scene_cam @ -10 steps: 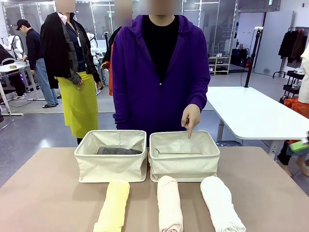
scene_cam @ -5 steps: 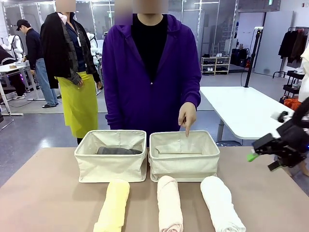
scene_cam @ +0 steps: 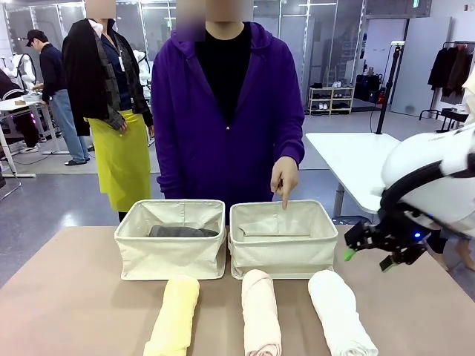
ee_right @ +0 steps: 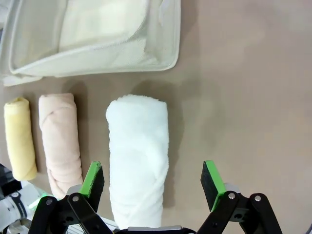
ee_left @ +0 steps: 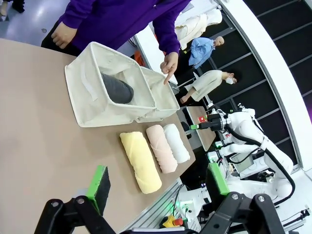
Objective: Divide the towels into two baskets.
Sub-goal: Pick up one hotel-folded towel from the bottom of the table and place it in the Fabric basket indicated by the person.
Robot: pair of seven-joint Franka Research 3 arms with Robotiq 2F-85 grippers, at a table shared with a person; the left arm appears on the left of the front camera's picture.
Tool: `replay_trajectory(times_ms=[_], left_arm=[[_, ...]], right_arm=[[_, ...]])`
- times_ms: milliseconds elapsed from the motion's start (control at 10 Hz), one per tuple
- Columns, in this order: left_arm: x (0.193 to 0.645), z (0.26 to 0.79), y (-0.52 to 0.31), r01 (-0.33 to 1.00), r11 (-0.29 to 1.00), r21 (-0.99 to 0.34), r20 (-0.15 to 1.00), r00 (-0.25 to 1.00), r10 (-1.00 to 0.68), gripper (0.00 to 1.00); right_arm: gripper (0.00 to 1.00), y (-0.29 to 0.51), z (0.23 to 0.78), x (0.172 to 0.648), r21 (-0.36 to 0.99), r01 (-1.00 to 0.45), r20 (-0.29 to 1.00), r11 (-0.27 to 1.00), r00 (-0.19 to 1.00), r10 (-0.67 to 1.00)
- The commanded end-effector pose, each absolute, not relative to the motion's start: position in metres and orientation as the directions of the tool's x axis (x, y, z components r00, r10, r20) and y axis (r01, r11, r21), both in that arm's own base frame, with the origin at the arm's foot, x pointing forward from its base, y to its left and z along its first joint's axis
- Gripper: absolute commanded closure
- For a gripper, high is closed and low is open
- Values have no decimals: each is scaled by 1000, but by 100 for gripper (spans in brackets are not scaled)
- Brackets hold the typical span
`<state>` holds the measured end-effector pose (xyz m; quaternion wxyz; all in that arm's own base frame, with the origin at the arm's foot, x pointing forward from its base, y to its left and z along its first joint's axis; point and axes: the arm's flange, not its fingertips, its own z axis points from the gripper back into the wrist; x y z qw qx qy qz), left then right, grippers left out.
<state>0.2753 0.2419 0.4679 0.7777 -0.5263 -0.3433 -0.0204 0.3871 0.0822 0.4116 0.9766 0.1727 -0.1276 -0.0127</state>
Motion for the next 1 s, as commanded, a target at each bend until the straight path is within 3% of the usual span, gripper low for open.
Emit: replay_trajectory(times_ms=[0,900], left_arm=[[272,471,243,393,433,-811,549,766,334,0],[272,471,243,393,433,-811,549,766,334,0]], right_arm=[[0,101,373,346,293,-20,220,956,974,-47],[0,142,308,322,167,-151,110,974,985,134]])
